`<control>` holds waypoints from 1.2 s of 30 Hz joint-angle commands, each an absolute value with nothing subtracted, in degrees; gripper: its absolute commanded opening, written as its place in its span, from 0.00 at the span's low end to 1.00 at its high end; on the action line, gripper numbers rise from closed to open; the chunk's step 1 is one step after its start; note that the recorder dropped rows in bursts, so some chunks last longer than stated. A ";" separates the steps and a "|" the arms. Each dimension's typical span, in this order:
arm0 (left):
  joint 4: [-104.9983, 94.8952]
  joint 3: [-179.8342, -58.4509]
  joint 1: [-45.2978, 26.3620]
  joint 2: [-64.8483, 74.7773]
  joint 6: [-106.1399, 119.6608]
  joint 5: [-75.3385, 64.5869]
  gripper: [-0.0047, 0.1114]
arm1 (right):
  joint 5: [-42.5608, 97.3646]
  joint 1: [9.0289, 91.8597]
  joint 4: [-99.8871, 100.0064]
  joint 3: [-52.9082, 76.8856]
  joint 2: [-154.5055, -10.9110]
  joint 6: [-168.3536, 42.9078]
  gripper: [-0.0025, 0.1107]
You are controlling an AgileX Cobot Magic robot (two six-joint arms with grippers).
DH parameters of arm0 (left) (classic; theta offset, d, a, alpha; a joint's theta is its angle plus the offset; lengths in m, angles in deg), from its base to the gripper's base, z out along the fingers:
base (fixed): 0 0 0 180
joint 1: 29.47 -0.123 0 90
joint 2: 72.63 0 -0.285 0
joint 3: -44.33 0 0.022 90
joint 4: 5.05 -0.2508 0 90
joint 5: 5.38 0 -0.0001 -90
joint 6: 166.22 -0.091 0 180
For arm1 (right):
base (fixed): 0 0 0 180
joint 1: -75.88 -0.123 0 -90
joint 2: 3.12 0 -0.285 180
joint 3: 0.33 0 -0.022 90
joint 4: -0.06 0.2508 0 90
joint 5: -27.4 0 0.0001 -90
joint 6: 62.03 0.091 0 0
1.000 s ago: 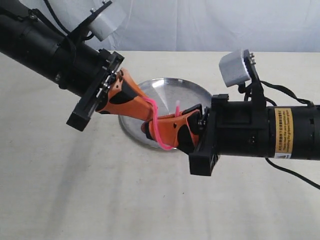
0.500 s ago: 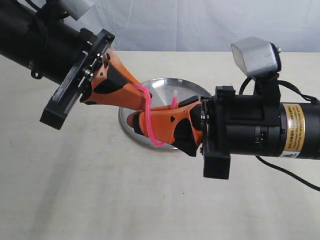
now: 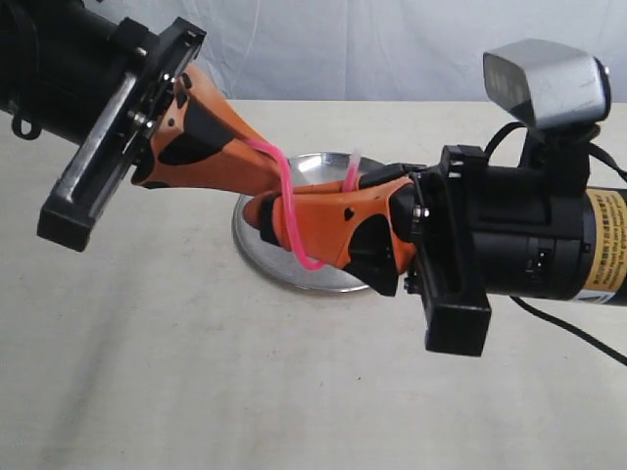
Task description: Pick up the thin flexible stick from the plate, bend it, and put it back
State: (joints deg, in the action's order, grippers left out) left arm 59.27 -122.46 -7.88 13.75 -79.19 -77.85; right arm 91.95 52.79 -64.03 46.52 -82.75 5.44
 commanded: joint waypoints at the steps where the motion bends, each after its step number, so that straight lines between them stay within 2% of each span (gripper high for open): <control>1: 58.77 -122.63 -7.96 12.58 -78.31 -74.02 0.04 | 97.36 52.37 -64.36 45.74 -81.65 4.14 0.01; 24: 66.24 -122.63 -7.96 12.51 -71.06 -73.23 0.04 | 97.36 52.37 -69.45 45.62 -81.65 -4.77 0.01; 36: 69.98 -122.63 -7.96 12.51 -65.45 -72.30 0.04 | 97.36 52.37 -80.24 41.52 -81.65 -8.72 0.01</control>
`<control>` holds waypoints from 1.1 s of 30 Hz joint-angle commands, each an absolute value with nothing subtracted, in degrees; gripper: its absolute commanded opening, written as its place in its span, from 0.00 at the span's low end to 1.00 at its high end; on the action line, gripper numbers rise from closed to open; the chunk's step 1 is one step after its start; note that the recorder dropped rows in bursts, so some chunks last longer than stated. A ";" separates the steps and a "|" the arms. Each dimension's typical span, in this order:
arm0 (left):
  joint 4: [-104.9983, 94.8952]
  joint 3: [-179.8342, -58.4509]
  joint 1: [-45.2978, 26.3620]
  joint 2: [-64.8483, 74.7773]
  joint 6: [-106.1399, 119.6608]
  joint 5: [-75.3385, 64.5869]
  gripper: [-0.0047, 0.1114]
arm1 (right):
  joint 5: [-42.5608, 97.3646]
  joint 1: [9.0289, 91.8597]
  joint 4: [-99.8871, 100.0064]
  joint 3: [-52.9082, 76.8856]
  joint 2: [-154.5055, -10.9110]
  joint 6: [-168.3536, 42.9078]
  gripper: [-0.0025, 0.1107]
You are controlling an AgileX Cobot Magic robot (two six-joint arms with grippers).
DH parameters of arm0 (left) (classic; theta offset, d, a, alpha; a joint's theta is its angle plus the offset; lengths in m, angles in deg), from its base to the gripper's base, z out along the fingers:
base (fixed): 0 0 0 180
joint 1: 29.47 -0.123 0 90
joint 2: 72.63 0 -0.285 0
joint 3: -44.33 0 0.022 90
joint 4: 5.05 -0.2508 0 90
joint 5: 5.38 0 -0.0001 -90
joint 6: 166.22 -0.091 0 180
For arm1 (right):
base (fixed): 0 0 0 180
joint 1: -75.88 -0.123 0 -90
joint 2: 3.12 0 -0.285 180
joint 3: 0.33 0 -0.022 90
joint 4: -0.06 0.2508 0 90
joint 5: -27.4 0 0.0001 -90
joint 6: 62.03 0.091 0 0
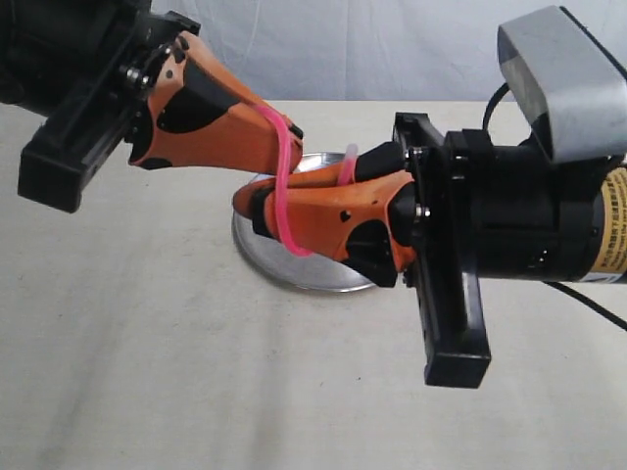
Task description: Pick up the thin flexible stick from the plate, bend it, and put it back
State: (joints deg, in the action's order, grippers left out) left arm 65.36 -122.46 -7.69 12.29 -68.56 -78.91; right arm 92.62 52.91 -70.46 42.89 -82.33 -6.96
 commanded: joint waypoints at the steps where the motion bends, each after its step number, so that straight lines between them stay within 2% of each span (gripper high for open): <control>1: 69.98 -122.63 -7.96 12.51 -64.54 -72.17 0.04 | 97.36 52.37 -80.92 41.20 -81.65 -8.86 0.01; 33: 66.91 -122.63 -7.96 13.72 -49.54 -65.61 0.04 | 97.36 52.37 -86.42 40.58 -81.65 -26.18 0.01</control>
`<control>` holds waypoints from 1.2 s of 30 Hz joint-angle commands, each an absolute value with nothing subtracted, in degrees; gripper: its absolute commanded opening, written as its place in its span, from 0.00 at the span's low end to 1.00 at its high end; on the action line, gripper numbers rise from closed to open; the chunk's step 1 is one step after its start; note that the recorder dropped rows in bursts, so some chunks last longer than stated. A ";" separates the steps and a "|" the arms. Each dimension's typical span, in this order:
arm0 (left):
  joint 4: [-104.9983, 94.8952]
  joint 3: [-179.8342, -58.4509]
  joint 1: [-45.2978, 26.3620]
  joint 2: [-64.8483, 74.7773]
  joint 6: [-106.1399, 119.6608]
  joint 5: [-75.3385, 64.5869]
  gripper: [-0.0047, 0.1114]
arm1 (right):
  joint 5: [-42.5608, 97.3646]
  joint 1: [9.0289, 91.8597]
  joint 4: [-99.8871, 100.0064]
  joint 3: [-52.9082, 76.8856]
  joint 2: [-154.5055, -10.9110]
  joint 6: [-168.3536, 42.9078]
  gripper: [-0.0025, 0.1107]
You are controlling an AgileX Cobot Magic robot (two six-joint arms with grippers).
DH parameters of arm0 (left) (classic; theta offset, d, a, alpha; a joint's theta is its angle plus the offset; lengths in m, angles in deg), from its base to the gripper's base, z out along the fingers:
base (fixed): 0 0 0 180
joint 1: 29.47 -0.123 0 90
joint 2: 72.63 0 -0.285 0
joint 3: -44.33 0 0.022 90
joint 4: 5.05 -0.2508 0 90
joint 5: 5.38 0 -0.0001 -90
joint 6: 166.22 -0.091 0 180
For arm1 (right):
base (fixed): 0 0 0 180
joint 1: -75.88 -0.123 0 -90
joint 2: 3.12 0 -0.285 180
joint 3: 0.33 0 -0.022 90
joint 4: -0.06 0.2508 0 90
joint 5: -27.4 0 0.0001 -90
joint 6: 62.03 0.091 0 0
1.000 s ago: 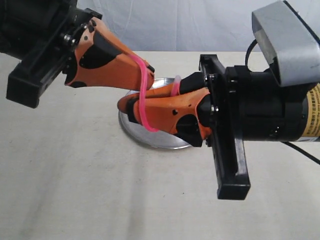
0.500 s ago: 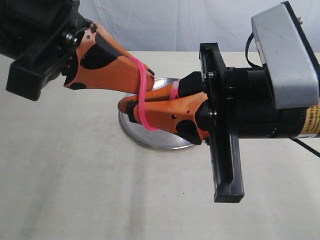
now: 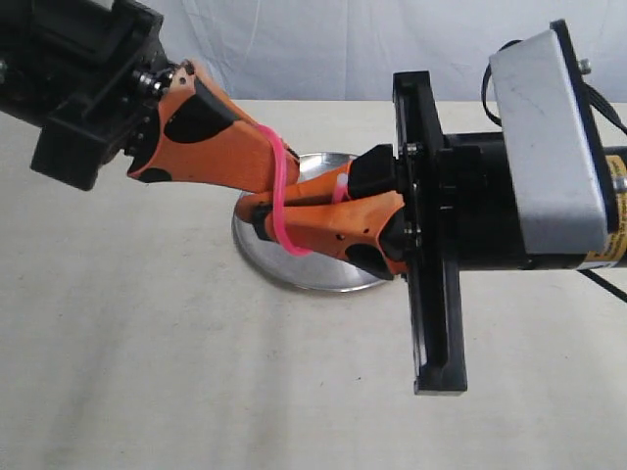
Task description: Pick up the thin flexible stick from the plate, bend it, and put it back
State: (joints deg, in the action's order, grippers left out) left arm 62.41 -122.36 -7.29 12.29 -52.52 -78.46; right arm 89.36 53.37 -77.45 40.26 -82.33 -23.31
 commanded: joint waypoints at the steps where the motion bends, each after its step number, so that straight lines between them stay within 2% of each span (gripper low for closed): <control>1: 66.91 -122.63 -7.96 13.87 -49.27 -65.47 0.04 | 97.36 52.37 -86.64 40.58 -81.65 -26.32 0.01; 20: 73.35 -119.63 -7.96 14.83 -46.27 -58.68 0.04 | 97.36 52.37 -86.99 40.58 -81.65 -29.09 0.01; 36: 74.17 -119.49 -7.96 14.83 -46.22 -58.23 0.04 | 97.36 52.37 -86.83 40.58 -81.65 -29.08 0.01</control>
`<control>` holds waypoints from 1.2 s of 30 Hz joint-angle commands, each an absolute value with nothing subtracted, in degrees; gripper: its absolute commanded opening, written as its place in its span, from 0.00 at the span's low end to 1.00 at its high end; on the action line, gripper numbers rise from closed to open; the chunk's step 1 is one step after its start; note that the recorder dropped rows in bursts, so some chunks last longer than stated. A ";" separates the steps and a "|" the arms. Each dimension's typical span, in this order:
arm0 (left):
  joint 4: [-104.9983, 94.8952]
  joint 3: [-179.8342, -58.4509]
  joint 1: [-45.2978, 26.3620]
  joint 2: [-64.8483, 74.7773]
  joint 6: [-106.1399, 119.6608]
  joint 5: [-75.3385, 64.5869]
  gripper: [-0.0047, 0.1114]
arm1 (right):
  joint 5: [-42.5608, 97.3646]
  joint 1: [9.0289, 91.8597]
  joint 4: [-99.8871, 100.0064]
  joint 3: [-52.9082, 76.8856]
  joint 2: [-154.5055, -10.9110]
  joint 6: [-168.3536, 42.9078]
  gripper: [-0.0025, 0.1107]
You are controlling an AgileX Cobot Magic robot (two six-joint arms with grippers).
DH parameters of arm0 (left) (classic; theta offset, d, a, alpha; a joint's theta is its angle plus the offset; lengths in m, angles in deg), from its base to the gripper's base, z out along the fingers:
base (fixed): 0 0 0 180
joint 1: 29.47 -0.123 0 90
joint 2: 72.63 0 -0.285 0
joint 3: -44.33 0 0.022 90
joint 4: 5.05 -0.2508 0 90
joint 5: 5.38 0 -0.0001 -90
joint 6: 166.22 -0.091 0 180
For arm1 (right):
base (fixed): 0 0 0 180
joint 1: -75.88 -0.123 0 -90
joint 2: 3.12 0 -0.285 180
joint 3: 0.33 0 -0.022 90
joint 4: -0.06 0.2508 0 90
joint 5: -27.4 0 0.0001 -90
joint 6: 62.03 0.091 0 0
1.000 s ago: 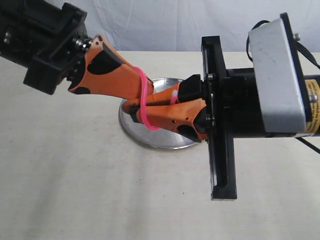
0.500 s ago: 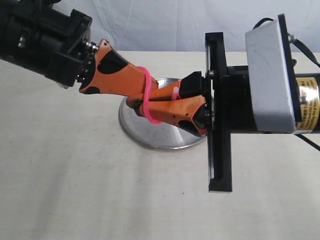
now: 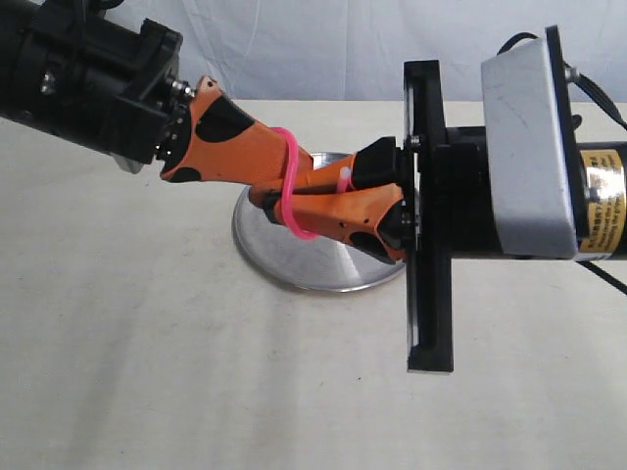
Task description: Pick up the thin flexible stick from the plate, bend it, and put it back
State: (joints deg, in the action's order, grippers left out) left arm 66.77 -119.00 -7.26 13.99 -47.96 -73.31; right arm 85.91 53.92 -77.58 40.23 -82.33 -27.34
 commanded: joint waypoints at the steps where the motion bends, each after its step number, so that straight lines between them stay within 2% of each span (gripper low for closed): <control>1: 74.17 -119.49 -7.96 14.83 -46.22 -58.23 0.04 | 97.36 52.37 -86.83 40.58 -81.65 -29.08 0.01; 14: 73.32 -119.49 -7.96 14.83 -50.45 -58.25 0.04 | 97.36 52.37 -86.02 40.58 -81.65 -27.39 0.01; 23: 71.52 -119.49 -7.96 14.83 -55.81 -57.39 0.04 | 96.63 52.37 -80.33 40.58 -81.65 -7.62 0.01; 36: 63.82 -119.49 -7.96 14.83 -55.81 -51.01 0.04 | 85.99 52.37 -78.96 40.58 -81.65 14.01 0.01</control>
State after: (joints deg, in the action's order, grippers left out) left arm 63.08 -119.00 -7.16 14.07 -56.68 -62.44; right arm 78.43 53.70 -74.62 40.23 -82.43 11.18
